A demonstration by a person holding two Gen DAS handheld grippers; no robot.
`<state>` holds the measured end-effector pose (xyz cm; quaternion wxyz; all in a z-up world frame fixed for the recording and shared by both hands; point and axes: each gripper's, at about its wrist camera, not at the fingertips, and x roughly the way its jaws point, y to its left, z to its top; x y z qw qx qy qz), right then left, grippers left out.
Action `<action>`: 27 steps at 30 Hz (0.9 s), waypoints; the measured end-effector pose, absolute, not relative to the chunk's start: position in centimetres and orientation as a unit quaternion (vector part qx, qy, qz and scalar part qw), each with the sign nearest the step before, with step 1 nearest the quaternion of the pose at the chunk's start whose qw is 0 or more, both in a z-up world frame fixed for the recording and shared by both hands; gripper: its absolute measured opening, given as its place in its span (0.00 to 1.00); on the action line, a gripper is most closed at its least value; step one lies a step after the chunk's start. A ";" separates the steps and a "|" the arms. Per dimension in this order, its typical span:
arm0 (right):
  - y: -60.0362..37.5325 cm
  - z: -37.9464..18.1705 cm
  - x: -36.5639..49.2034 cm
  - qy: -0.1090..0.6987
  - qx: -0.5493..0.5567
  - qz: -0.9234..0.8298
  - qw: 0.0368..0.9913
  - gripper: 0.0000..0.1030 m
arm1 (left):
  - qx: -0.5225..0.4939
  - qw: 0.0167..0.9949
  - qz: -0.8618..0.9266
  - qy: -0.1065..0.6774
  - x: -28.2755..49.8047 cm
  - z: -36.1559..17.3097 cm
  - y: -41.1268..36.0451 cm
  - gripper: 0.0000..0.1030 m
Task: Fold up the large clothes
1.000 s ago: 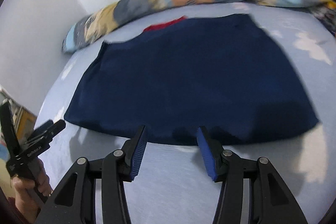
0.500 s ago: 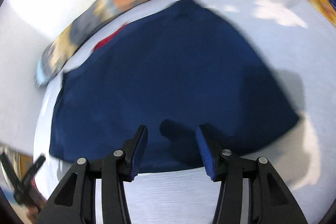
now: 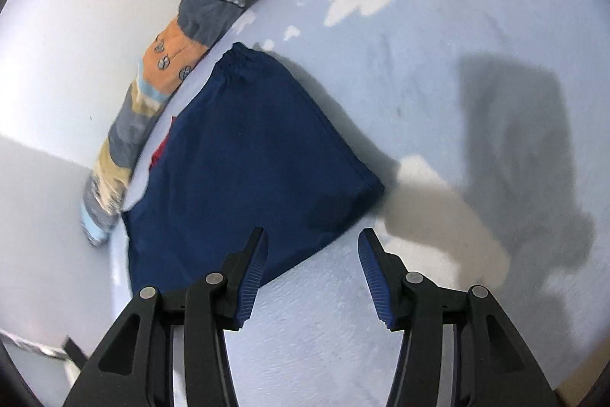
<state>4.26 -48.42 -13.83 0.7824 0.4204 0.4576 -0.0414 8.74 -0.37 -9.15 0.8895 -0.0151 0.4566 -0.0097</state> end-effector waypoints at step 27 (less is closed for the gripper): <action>-46.7 -18.3 10.1 0.384 0.468 0.001 0.796 0.50 | 0.008 0.895 -0.045 0.444 8.0 -8.9 -3.5 0.89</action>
